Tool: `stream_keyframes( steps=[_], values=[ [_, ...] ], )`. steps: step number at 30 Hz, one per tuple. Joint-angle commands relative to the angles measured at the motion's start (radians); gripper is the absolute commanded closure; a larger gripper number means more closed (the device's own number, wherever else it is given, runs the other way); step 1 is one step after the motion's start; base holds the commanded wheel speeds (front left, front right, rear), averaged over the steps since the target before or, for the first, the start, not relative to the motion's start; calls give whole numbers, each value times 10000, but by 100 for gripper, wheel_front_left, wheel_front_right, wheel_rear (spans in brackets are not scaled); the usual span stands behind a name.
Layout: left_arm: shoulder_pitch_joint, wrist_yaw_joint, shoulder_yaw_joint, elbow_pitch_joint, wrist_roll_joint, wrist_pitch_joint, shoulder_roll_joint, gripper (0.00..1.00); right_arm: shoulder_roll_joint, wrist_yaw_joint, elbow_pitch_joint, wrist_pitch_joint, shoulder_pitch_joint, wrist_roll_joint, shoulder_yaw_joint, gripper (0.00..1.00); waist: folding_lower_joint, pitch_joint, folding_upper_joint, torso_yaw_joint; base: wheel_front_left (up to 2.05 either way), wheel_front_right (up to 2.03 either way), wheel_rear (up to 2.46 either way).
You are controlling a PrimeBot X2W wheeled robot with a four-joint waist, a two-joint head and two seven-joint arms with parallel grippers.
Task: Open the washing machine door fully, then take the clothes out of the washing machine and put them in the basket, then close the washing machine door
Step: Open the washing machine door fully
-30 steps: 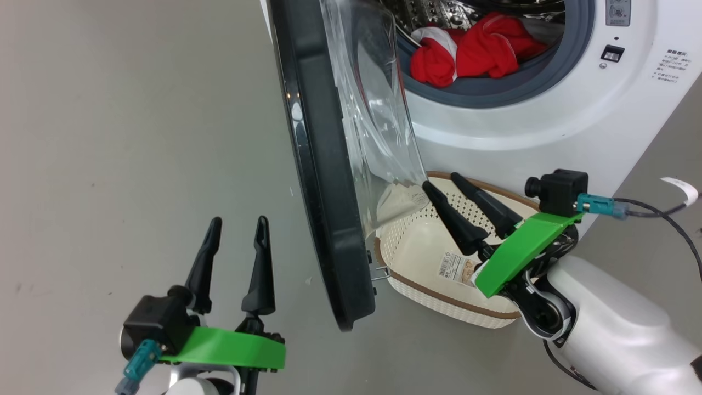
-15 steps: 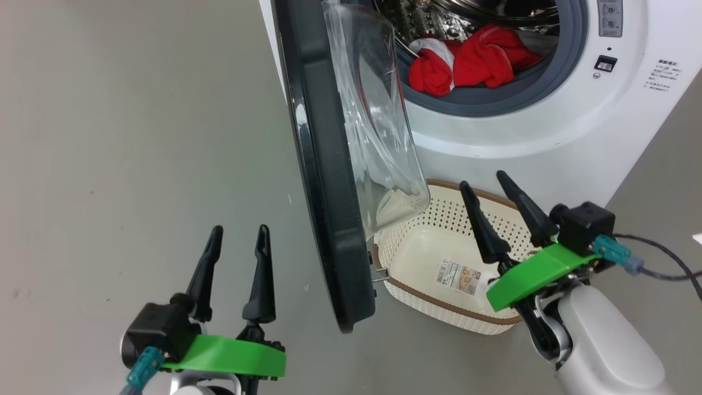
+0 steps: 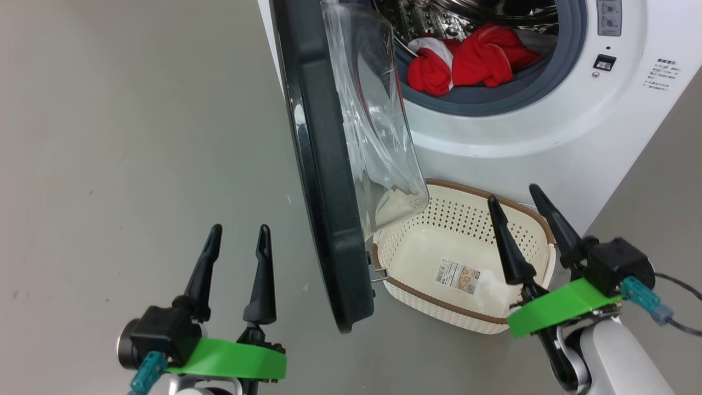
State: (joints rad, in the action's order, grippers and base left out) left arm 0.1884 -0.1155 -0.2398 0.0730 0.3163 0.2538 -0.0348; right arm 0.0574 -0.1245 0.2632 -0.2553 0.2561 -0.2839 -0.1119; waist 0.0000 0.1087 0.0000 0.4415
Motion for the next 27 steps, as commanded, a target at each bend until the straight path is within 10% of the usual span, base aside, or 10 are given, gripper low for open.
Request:
stream_keyframes(
  steps=[1, 20, 21, 23, 27],
  values=[
    [85, -93, 341, -294, -92, 80, -154, 0, -69, -62, -375, -64, -206, 94, -117, 0, 0, -5, 0, -8, 0, 0, 0],
    [-48, -159, 398, -112, -222, 80, -154, 0, -71, -62, -684, -64, -718, -102, -210, 0, 0, -123, 0, -114, 0, 0, 0],
    [-55, -156, 392, -84, -208, 80, -154, 23, -71, -62, -671, -64, -721, -101, -227, 0, 0, -132, 0, -113, 0, 0, 0],
    [-57, -147, 374, 7, -185, 80, -154, 100, -71, -62, -637, -64, -730, -82, -249, 0, 0, -167, 0, -107, 0, 0, 0],
    [-2, -147, 432, 22, -151, 80, -154, 100, -71, -62, -603, -64, -766, -134, -259, 0, 0, -221, 0, -117, 0, 0, 0]
  ],
)
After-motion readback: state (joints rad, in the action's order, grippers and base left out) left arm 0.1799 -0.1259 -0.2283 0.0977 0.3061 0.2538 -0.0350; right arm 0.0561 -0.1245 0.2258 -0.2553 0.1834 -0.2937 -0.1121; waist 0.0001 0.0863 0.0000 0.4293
